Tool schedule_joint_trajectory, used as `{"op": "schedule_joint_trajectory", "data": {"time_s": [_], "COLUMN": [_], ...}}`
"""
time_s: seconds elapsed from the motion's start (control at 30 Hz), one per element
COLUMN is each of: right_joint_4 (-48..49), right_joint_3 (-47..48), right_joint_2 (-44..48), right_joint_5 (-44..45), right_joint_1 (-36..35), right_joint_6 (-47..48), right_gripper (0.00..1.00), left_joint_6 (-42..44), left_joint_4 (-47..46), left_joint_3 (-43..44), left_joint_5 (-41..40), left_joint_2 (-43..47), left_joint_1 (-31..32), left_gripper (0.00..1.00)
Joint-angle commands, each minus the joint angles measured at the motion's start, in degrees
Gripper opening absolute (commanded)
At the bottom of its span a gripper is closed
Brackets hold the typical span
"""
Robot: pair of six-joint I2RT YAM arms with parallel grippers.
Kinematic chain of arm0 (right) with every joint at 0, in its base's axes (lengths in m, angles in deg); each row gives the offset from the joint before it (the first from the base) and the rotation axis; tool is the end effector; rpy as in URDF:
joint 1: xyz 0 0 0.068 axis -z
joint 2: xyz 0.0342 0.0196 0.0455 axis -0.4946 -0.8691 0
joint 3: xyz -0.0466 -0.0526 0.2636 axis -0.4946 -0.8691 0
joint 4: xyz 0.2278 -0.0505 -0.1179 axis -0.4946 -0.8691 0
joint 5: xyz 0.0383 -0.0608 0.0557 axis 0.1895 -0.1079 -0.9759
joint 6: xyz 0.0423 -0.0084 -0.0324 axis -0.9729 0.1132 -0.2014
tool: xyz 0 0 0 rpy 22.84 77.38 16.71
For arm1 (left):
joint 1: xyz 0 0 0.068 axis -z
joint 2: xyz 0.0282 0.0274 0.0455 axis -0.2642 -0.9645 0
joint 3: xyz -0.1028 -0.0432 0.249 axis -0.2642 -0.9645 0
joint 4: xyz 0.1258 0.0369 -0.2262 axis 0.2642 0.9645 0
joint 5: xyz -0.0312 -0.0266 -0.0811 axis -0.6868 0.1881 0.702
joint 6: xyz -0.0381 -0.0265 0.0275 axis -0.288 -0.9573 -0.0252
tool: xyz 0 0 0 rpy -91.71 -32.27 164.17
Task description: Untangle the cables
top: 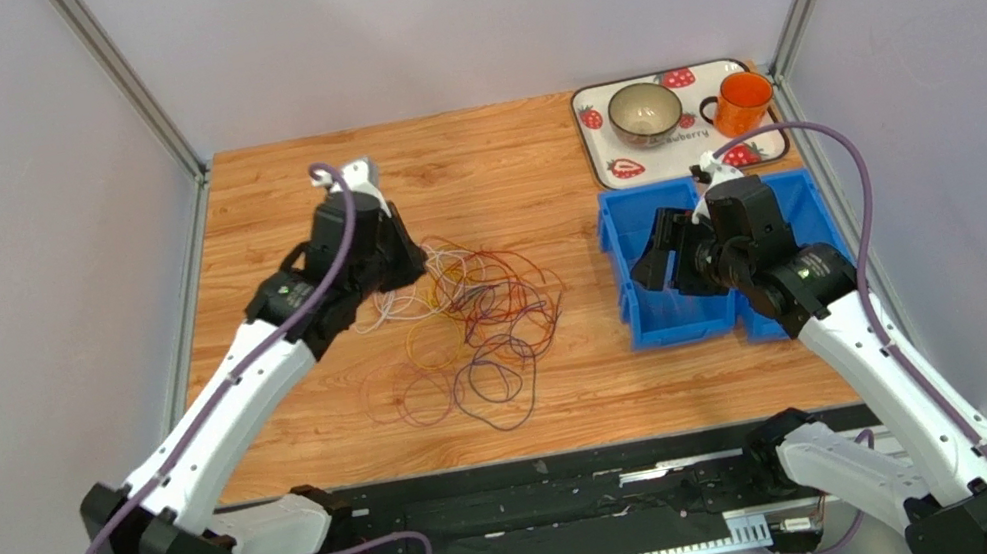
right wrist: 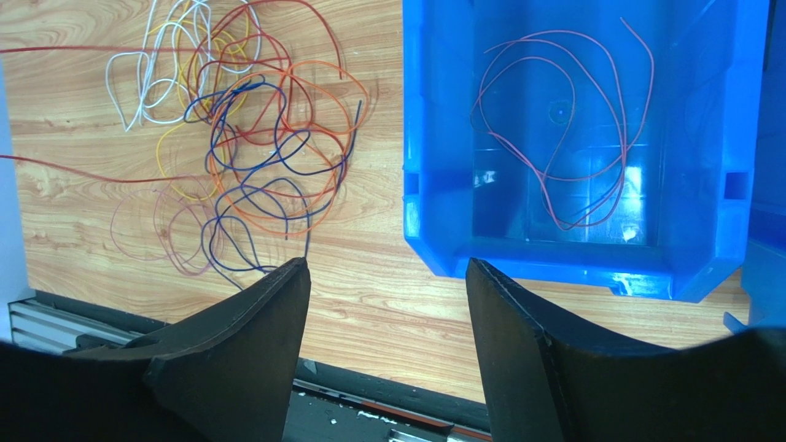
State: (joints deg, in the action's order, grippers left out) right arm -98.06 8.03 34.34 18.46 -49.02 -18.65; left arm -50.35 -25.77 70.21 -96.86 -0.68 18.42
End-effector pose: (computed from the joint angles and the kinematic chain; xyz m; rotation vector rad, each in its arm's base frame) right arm 0.1722 0.0633 0.3113 0.1527 2.3698 0.4947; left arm 0.2281 -0.1457 0.3198 -0.1702 2.2884 -0.4924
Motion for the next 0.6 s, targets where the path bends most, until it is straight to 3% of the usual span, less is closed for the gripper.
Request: {"op": "schedule_joint_trajectory", "data": {"time_s": [0.0,0.33,0.43,0.57], "right_joint_4": [2.09,2.0,1.91,1.74], "right_joint_3": [0.27,0.71,0.8,0.62], "right_joint_2": [1.71,5.22,6.54,7.86], "right_joint_5": [-1.48,-2.62,-2.89,-3.5], "right_joint_1": [-0.22,-0.22,-0.22,-0.22], "right_joint_6": [-0.67,-2.16,-2.34,-2.25], "right_gripper": [0.66,0.66,0.66,0.66], "left_joint_6": [7.07,19.64,20.0,18.69], "left_joint_4": [6.72,16.33,14.23,9.4], "left_joint_3": [13.76,72.7,77.77,68.84], "left_joint_5": [1.49,13.27,16.0,15.92], "left_joint_2": [4.12,-8.44,-10.73,-6.98], "left_joint_1": [0.28,0.37,0.37,0.37], "left_gripper": [0.0,0.0,0.0,0.0]}}
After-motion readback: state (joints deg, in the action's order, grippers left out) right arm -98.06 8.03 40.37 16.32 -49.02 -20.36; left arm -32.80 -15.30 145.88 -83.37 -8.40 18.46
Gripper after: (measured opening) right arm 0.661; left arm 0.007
